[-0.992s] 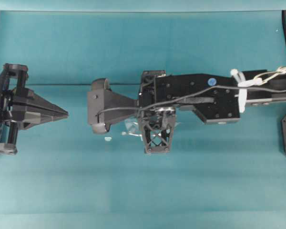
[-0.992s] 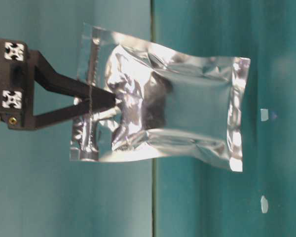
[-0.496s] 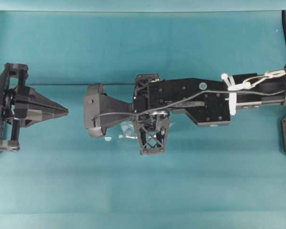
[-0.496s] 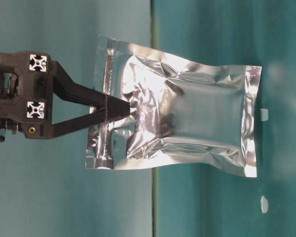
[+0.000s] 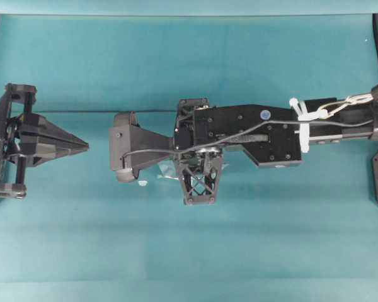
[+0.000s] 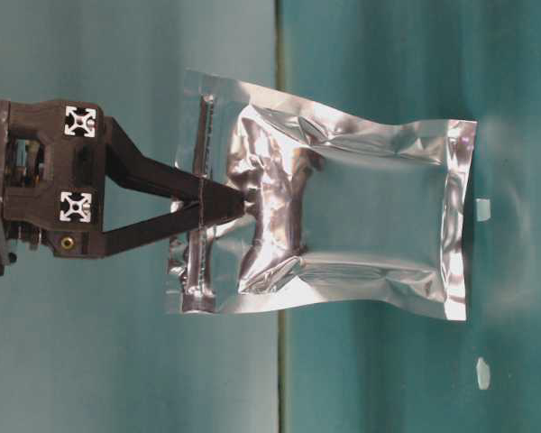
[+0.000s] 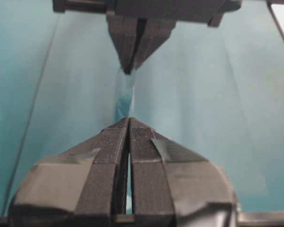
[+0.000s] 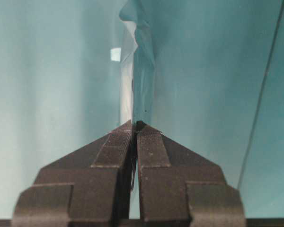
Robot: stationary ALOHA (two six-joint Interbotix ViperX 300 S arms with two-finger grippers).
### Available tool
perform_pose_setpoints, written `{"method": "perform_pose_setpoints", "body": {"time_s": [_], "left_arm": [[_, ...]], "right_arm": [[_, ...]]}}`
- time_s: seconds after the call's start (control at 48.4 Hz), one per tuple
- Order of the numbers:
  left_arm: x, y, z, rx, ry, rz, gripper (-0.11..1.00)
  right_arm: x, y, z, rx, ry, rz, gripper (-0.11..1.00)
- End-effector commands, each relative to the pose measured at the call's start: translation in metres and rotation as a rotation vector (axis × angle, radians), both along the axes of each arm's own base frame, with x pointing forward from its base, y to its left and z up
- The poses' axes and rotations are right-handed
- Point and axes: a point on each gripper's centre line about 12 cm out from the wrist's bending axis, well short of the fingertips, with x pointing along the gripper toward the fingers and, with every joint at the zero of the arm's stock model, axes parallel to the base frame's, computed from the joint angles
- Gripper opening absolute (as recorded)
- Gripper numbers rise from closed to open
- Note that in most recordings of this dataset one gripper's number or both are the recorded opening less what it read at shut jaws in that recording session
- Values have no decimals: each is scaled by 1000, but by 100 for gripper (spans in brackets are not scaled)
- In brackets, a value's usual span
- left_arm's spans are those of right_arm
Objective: Hand over the silver zip bag and make it stand upright.
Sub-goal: 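Raise the bag and carry it toward the table center, hanging vertically, then move the open left gripper to the bag's lower edge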
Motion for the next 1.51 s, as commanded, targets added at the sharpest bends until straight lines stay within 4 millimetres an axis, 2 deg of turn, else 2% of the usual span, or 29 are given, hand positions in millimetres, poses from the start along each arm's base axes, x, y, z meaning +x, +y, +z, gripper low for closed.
{"method": "perform_pose_setpoints", "body": {"time_s": [0.0,0.103,0.31,0.372,0.434,0.641,0.723,0.827,0.992,1.137,1.344,1.488], "left_arm": [[2,1,0,-9,-6,5,-1],[1,0,-9,-42,5,11,-1],[-3,0,-41,-122,14,27,0],[-4,0,-45,-136,2,30,5],[-4,0,-49,-140,5,31,15],[1,0,-63,-146,57,33,76],[6,0,-75,-140,79,36,93],[12,1,-90,-137,81,39,90],[26,3,-114,-139,69,43,93],[47,4,-136,-142,58,45,93],[85,5,-157,-144,50,44,93],[105,5,-170,-147,52,43,93]], "right_arm": [[2,1,10,-3,-33,15,4],[3,1,10,-3,-36,15,4],[4,2,10,-3,-39,15,4],[4,3,10,-3,-39,17,4],[4,3,10,-3,-39,17,4],[3,4,8,-2,-35,15,4],[2,3,7,-1,-32,14,4],[3,4,7,-2,-37,14,4],[4,3,7,-1,-43,7,4],[4,2,7,2,-47,0,4],[4,0,7,1,-51,-9,4],[4,0,7,3,-52,-14,4]]}}
